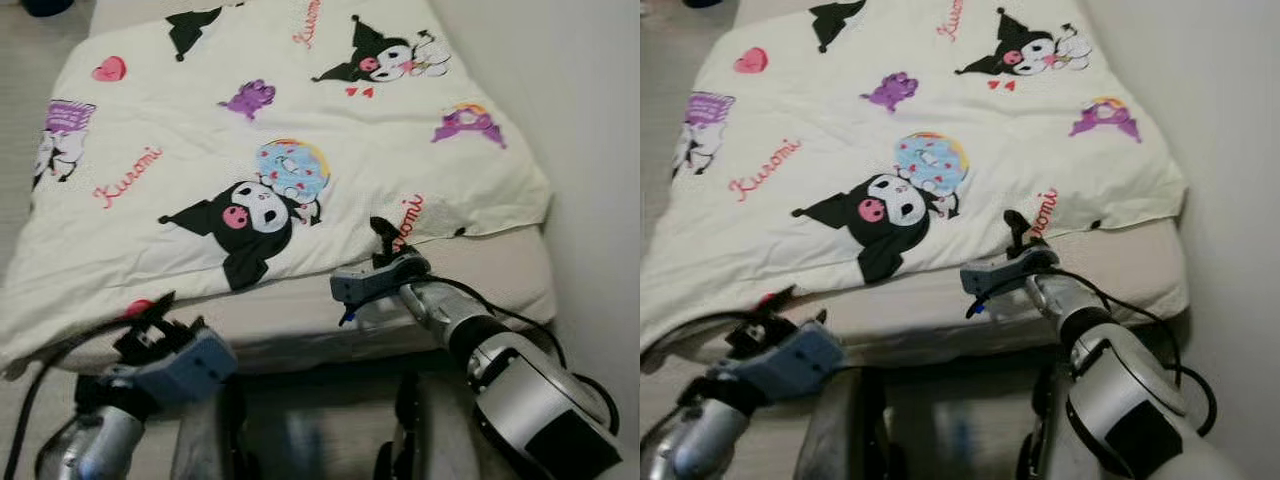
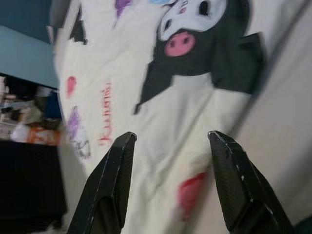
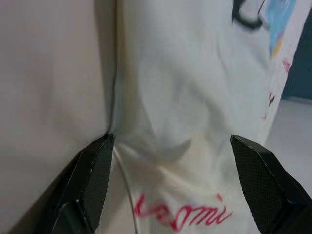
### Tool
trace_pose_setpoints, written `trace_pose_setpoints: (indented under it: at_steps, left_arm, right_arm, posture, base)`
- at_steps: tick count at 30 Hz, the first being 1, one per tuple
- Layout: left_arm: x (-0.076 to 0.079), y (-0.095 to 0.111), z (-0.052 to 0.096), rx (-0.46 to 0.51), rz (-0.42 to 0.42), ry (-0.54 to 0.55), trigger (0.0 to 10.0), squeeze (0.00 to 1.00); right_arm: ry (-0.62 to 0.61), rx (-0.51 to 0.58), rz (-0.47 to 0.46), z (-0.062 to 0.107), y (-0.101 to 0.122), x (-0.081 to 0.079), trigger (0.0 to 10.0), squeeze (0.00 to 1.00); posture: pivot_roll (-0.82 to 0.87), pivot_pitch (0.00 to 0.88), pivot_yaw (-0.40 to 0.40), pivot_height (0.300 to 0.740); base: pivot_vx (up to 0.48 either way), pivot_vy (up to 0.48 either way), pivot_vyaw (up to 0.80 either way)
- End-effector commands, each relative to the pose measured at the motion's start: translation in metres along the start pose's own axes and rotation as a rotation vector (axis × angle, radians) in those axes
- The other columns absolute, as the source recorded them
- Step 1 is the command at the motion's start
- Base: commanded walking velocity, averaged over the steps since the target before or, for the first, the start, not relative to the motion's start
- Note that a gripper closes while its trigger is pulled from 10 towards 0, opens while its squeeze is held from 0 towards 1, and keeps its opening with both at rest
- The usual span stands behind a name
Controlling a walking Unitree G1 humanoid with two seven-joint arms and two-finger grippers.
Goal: Clean up the room
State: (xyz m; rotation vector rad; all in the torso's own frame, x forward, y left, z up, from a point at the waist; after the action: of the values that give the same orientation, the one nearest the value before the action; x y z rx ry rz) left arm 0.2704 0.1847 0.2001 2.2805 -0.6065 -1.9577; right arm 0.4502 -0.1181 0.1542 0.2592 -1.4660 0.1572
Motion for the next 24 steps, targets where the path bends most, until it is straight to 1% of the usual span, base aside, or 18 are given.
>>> trace_pose_setpoints:
  at_steps: [1, 4, 5, 7, 9, 11, 13, 16, 17, 18, 19, 20, 21, 22, 23, 24]
  left_arm:
    - [0.0, -0.002, 0.005, -0.006, -0.006, -0.035, 10.0, 0.0]
    - [-0.005, -0.001, 0.008, 0.003, -0.028, -0.049, 10.0, 0.0]
    - [-0.007, -0.002, 0.01, 0.004, -0.034, -0.054, 10.0, 0.0]
    - [-0.011, -0.003, 0.012, 0.003, -0.047, -0.06, 10.0, 0.0]
    - [-0.012, -0.003, 0.013, 0.002, -0.051, -0.062, 10.0, 0.0]
    - [-0.015, -0.004, 0.016, 0.001, -0.063, -0.074, 10.0, 0.0]
    - [-0.017, -0.004, 0.017, 0.0, -0.067, -0.08, 10.0, 0.0]
    - [-0.018, -0.004, 0.019, 0.007, -0.079, -0.091, 10.0, 0.0]
    - [-0.016, 0.0, 0.021, 0.026, -0.073, -0.107, 10.0, 0.0]
    - [-0.016, 0.0, 0.021, 0.026, -0.073, -0.107, 10.0, 0.0]
    - [-0.015, 0.001, 0.022, 0.029, -0.065, -0.108, 10.0, 0.0]
    - [-0.013, 0.002, 0.023, 0.031, -0.054, -0.111, 10.0, 0.0]
    - [-0.013, 0.002, 0.023, 0.031, -0.054, -0.111, 10.0, 0.0]
    - [-0.012, 0.002, 0.023, 0.032, -0.047, -0.113, 10.0, 0.0]
    - [-0.012, 0.002, 0.023, 0.032, -0.047, -0.113, 10.0, 0.0]
    - [-0.009, 0.003, 0.023, 0.035, -0.043, -0.116, 10.0, 0.0]
  right_arm:
    - [0.085, 0.021, -0.014, 0.005, 0.006, -0.027, 10.0, 0.0]
    - [0.103, 0.021, 0.046, 0.007, 0.003, -0.03, 10.0, 0.0]
    - [0.102, 0.015, 0.063, 0.007, 0.002, -0.03, 10.0, 0.0]
    - [0.088, -0.004, 0.098, 0.006, -0.002, -0.025, 10.0, 0.0]
    - [0.083, -0.01, 0.109, 0.006, -0.004, -0.024, 10.0, 0.0]
    - [0.063, -0.027, 0.117, 0.005, -0.007, -0.018, 10.0, 0.0]
    - [0.057, -0.039, 0.13, 0.005, -0.01, -0.015, 10.0, 0.0]
    - [0.052, -0.073, 0.134, 0.005, -0.018, -0.01, 10.0, 0.0]
    - [0.084, -0.085, 0.069, 0.006, -0.022, -0.012, 10.0, 0.0]
    - [0.084, -0.085, 0.069, 0.006, -0.022, -0.012, 10.0, 0.0]
    - [0.12, -0.078, 0.032, 0.007, -0.021, -0.017, 10.0, 0.0]
    - [0.197, -0.054, -0.03, 0.009, -0.016, -0.03, 10.0, 0.0]
    - [0.197, -0.054, -0.03, 0.009, -0.016, -0.03, 10.0, 0.0]
    - [0.249, -0.036, -0.067, 0.011, -0.012, -0.039, 10.0, 0.0]
    - [0.249, -0.036, -0.067, 0.011, -0.012, -0.039, 10.0, 0.0]
    - [0.302, -0.007, -0.043, 0.015, -0.008, -0.049, 10.0, 0.0]
  posture:
    - [0.43, 0.489, 0.08, 0.522]
    - [0.44, 0.486, 0.087, 0.522]
    - [0.45, 0.481, 0.105, 0.522]
    - [0.46, 0.479, 0.113, 0.522]
    - [0.46, 0.479, 0.113, 0.522]
    - [0.47, 0.484, 0.124, 0.522]
    - [0.48, 0.484, 0.124, 0.522]
    - [0.47, 0.491, 0.127, 0.522]
    - [0.44, 0.498, 0.113, 0.522]
    - [0.44, 0.498, 0.113, 0.522]
    - [0.43, 0.498, 0.111, 0.522]
    - [0.42, 0.495, 0.109, 0.522]
    - [0.42, 0.495, 0.109, 0.522]
    - [0.41, 0.494, 0.109, 0.522]
    - [0.41, 0.494, 0.109, 0.522]
    - [0.4, 0.491, 0.106, 0.522]
  base:
    - [0.0, 0.0, 0.0]
    - [0.0, 0.0, 0.0]
    - [0.0, 0.0, 0.0]
    - [0.0, 0.0, 0.0]
    - [0.0, 0.0, 0.0]
    - [0.0, 0.0, 0.0]
    - [0.0, 0.0, 0.0]
    - [0.0, 0.0, 0.0]
    - [0.0, 0.0, 0.0]
    - [0.0, 0.0, 0.0]
    - [0.0, 0.0, 0.0]
    - [0.0, 0.0, 0.0]
    - [0.0, 0.0, 0.0]
    - [0.0, 0.0, 0.0]
    - [0.0, 0.0, 0.0]
    - [0.0, 0.0, 0.0]
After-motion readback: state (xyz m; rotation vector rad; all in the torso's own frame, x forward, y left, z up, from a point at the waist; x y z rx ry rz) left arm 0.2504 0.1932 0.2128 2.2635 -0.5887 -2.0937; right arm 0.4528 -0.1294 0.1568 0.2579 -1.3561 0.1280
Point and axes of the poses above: a point about 5 cm out from each wrist's last joint towards the gripper, its own z axis pointing back from the gripper into the wrist, its own y axis along the axis of the wrist's last joint, x = y × z, the point moved 5 cm from there along -z, pointing out of the wrist towards the gripper, and after that the axes turned 13 degrees about -z, right-handed, at the moved point
